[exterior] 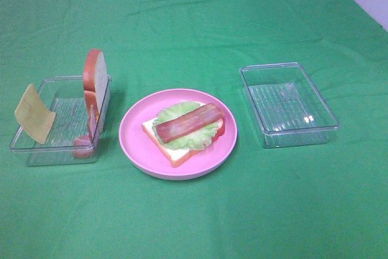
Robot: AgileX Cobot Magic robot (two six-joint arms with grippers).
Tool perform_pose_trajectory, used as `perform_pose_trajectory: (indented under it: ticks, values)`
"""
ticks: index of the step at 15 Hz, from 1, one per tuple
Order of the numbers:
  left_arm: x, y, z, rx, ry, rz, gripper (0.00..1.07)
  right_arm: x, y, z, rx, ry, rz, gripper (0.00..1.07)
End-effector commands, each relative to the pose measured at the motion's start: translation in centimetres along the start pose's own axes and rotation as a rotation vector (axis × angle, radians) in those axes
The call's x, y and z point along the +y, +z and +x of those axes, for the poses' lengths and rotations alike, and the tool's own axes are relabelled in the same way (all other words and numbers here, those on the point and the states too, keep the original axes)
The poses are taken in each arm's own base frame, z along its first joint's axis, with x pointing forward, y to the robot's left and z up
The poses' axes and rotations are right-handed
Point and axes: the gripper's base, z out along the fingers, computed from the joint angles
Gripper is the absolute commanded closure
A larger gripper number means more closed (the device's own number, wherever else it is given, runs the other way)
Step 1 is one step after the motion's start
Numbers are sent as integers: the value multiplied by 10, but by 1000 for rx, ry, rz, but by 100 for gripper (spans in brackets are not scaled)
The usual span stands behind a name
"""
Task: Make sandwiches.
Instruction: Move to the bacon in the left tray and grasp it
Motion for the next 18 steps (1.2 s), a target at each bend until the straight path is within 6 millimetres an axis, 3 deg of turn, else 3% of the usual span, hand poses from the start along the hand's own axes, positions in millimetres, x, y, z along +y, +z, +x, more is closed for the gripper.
perform_pose_trajectory:
  ticks: [1,11,15,17,18]
  values:
    - [0,-1,1,-13,1,-4,6,1,-3,3,-32,-2,5,12]
    - [0,2,-4,6,-14,-5,6,1,-3,3,-32,-2,5,12]
    - [2,12,-42,-37,-113,-9,6,1,-3,3,-32,-2,5,12]
    - [4,26,-63,16,-154,-13,6,1,-3,3,-32,-2,5,12]
    - [5,41,-84,81,-158,-15,6,1,-3,3,-32,-2,5,12]
